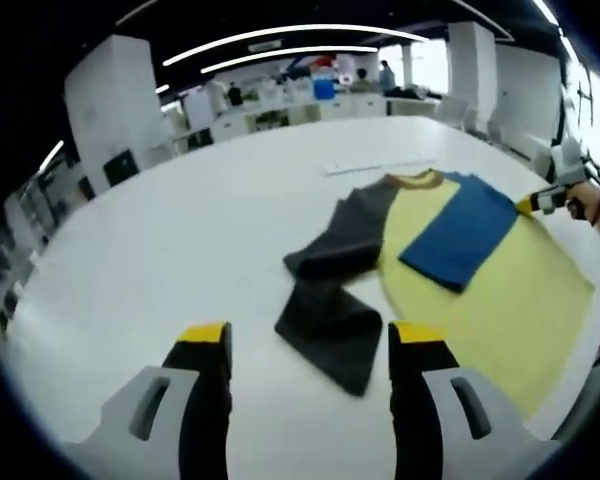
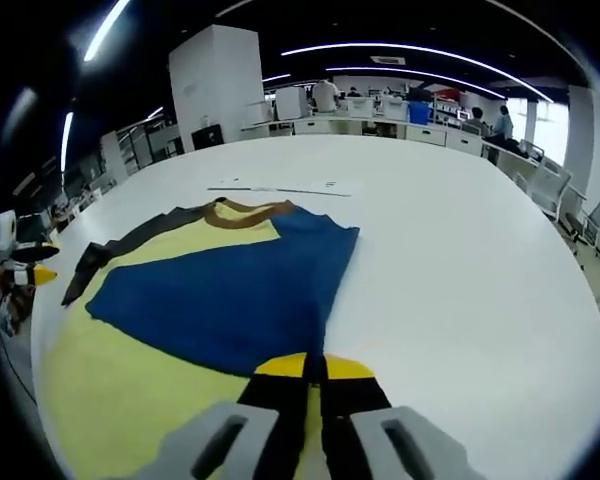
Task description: Fold the garment on the visible template until the final outline fits inside the template.
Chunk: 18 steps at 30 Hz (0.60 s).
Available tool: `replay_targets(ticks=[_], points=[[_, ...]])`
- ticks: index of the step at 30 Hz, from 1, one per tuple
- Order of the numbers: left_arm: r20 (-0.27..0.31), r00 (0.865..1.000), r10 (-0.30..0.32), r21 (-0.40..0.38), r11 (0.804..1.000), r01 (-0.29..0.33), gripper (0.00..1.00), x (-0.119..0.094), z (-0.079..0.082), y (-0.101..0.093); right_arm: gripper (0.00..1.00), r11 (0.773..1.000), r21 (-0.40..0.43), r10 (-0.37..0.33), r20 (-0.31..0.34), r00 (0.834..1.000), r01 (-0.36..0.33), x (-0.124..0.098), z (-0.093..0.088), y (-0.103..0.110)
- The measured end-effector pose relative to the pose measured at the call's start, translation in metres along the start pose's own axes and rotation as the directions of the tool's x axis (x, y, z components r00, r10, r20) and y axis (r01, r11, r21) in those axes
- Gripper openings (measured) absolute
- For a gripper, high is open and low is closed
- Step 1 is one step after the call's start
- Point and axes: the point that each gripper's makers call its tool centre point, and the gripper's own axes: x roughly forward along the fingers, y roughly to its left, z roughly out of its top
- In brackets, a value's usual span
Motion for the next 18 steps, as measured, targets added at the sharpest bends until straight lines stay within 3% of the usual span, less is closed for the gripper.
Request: replay_targets(ticks=[6,18], points=[[-0.004,1.0,0.003,-0.013,1.0,-0.003,0.56,0.005,-0.003,0.002,0.0,1.0,0.006,0.014,0.0,1.0,-0.014,-0.005,0.0,0.003],[-0.032,0.999,0.035,0.042,0.999,-0.034,0.5,0.009,-0.008,0.004,0.0,1.0,0.013,-0.01,-0.011,1.0,0.01,-0.013,-0.001,-0.007]])
